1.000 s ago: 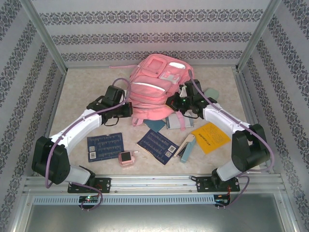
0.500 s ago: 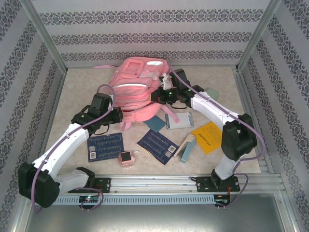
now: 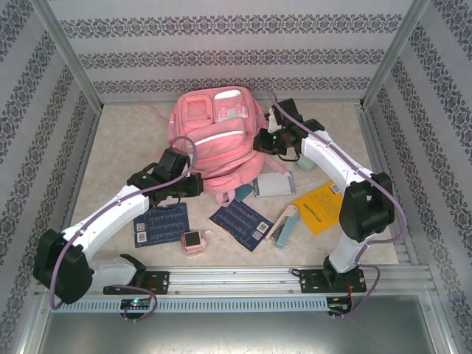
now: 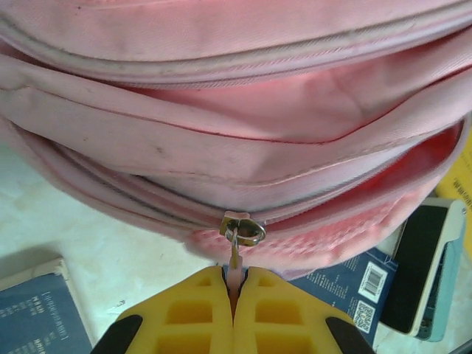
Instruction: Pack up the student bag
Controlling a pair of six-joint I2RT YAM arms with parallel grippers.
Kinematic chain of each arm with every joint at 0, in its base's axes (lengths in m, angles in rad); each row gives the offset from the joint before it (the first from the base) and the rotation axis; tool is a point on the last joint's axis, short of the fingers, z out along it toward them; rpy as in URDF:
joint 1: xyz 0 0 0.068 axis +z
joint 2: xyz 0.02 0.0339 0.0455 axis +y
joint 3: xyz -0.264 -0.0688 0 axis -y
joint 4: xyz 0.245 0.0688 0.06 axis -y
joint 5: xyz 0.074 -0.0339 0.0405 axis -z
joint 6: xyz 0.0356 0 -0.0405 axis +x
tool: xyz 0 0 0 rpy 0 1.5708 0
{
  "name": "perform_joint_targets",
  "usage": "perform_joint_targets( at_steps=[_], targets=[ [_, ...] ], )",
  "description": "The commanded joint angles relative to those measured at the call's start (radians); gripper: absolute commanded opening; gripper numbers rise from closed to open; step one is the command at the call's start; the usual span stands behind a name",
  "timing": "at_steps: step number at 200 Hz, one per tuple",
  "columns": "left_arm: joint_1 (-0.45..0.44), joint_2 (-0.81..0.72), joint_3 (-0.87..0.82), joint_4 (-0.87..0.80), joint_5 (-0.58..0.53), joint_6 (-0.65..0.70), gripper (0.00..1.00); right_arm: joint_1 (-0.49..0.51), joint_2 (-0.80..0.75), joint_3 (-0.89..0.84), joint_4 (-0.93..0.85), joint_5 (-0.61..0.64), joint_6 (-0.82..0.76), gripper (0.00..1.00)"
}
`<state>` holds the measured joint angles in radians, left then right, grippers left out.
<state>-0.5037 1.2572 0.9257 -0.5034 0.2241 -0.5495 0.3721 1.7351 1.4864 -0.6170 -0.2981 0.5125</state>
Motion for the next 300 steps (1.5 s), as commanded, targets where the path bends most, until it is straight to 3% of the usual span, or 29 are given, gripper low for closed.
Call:
perform_joint_targets(
  at_steps=[1,16,38,58,84,139,199,248,300],
  targets=[
    [-0.025,0.041,0.045,0.014,-0.040,0.024,0.00,-0.017,-0.049,0.008,-0.003,0.233,-0.003,0.32],
    [-0.038,0.066,0.063,0.042,-0.034,0.012,0.00,-0.003,-0.102,-0.040,0.025,0.235,0.028,0.40],
    [-0.054,0.097,0.103,0.079,-0.020,-0.003,0.00,0.020,-0.184,-0.134,0.090,0.156,0.121,0.42],
    [-0.070,0.134,0.153,0.086,-0.011,-0.004,0.00,0.028,-0.269,-0.301,0.268,0.023,0.369,0.42],
    [-0.098,0.161,0.203,0.086,-0.008,-0.005,0.00,0.075,-0.301,-0.413,0.372,-0.092,0.647,0.38],
    [-0.145,0.174,0.231,0.098,-0.019,-0.016,0.00,0.205,-0.264,-0.491,0.577,-0.122,0.964,0.41],
    [-0.170,0.173,0.230,0.098,-0.038,-0.022,0.00,0.230,-0.173,-0.482,0.640,-0.093,1.042,0.37],
    [-0.170,0.173,0.221,0.098,-0.068,-0.003,0.00,0.226,-0.203,-0.480,0.558,-0.008,1.012,0.00],
    [-0.155,0.148,0.196,0.081,-0.109,0.015,0.00,0.168,-0.272,-0.489,0.466,0.040,0.921,0.00]
  ],
)
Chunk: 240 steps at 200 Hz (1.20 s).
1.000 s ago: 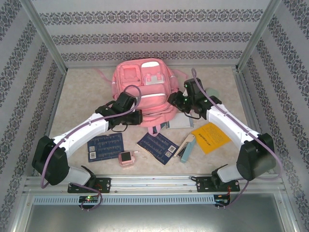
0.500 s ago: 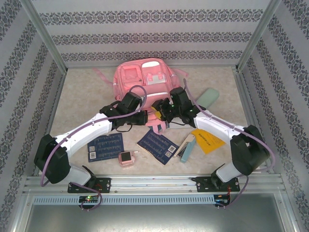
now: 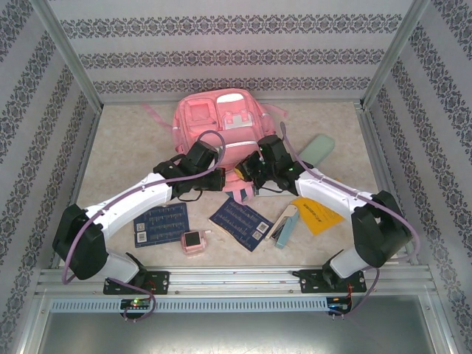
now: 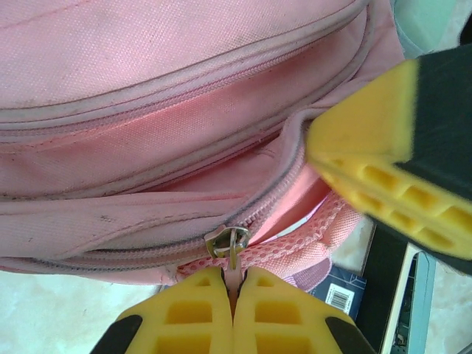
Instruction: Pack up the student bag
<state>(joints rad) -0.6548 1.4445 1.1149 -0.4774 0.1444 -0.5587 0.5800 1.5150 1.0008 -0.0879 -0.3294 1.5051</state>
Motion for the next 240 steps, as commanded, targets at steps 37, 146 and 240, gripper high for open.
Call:
perform_joint_targets(
  at_steps=[37,146,240],
  targets=[
    [0.013,-0.057,-0.022,0.042,-0.026,0.034,0.00,-0.104,-0.092,-0.022,-0.112,0.086,-0.131,0.00],
    [0.018,-0.076,-0.063,0.118,0.017,0.125,0.00,0.041,-0.036,0.161,-0.294,0.037,0.094,0.49],
    [0.014,-0.098,-0.112,0.176,-0.031,0.149,0.00,0.105,0.122,0.281,-0.432,0.115,0.225,0.53]
  ],
)
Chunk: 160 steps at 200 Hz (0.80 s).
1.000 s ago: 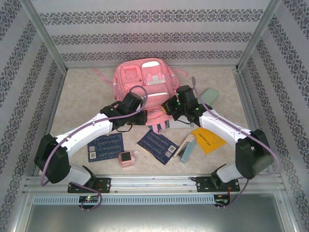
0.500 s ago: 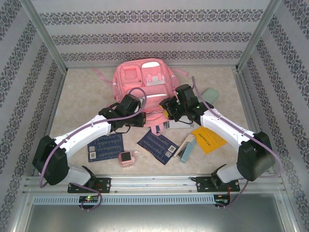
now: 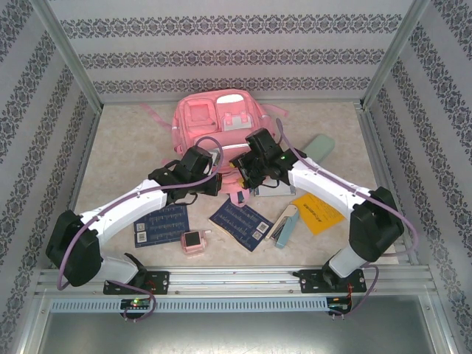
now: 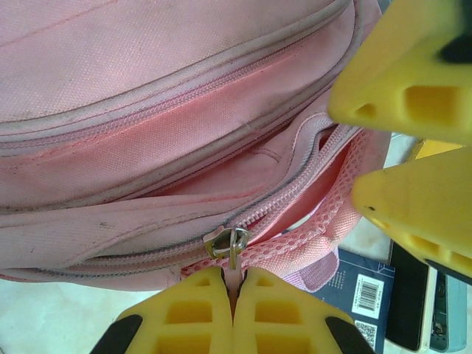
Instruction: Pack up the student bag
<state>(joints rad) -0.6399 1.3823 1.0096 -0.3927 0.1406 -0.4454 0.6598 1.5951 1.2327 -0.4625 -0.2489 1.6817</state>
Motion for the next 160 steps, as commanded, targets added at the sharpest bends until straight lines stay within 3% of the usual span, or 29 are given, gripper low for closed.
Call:
perform_joint_targets(
  at_steps=[1,59,79,135,160],
  targets=[
    [-0.001,-0.035,-0.007,0.092,-0.028,0.036,0.00,0.027,0.045,0.051,-0.060,0.034,0.048,0.53],
    [-0.026,-0.023,-0.031,0.129,-0.045,0.045,0.00,0.036,0.169,0.169,-0.116,0.046,0.035,0.53],
    [-0.033,-0.019,-0.031,0.137,-0.054,0.048,0.00,0.040,0.196,0.171,-0.107,0.046,0.036,0.44],
    [-0.036,-0.020,-0.025,0.132,-0.080,0.056,0.00,0.044,0.186,0.114,-0.071,0.091,0.033,0.01],
    [-0.033,-0.037,-0.033,0.101,-0.124,0.069,0.00,0.023,0.154,0.087,-0.063,0.119,0.002,0.00]
  ],
)
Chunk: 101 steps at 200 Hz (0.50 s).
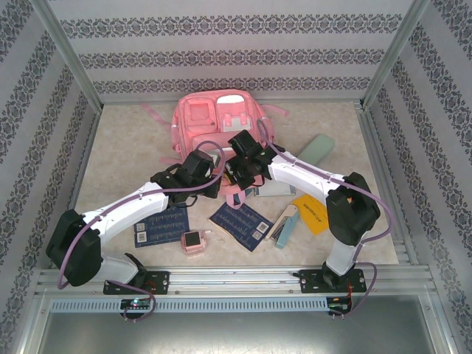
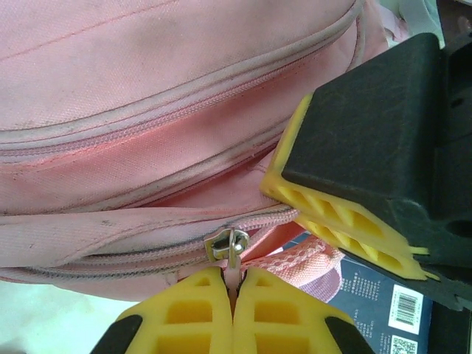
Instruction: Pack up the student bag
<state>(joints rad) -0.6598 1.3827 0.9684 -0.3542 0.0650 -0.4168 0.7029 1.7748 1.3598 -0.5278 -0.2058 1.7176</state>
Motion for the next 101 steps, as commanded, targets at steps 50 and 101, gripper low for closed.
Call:
perform_joint_targets(
  at_steps=[50,101],
  targets=[
    [0.047,-0.074,-0.035,0.011,-0.073,-0.005,0.00,-0.099,-0.115,-0.055,-0.026,0.127,-0.166,0.00],
    [0.112,-0.056,-0.014,-0.027,-0.083,-0.009,0.00,-0.197,-0.154,-0.054,-0.038,0.075,-0.304,0.00]
  ],
)
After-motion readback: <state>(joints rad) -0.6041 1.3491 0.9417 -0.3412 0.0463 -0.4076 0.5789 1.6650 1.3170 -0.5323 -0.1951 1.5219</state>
